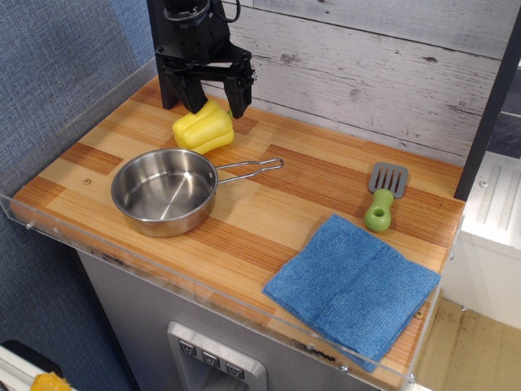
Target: Take the yellow capsicum and place it on the blue towel
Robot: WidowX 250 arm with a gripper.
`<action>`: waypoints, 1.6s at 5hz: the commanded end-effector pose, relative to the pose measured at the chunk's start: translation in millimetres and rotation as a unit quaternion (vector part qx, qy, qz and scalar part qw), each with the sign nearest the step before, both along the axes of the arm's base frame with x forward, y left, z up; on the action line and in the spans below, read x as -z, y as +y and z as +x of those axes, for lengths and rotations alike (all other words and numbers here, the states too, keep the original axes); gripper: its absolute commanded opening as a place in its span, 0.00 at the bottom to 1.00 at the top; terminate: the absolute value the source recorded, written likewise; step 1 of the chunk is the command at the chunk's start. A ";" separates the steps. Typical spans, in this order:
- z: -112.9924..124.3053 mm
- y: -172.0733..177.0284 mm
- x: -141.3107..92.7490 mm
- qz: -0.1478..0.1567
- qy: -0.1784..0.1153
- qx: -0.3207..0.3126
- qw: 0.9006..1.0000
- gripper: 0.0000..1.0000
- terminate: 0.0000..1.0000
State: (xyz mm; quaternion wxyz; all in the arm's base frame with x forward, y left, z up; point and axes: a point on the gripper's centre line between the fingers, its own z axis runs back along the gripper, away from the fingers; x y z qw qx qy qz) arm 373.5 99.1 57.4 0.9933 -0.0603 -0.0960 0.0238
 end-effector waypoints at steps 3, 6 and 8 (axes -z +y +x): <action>-4.8 9.8 -17.0 0.020 -0.016 0.025 0.999 1.00 0.00; -12.9 5.4 16.8 0.041 0.024 0.006 0.999 1.00 0.00; -17.1 -7.2 21.6 0.061 0.032 -0.039 0.997 1.00 0.00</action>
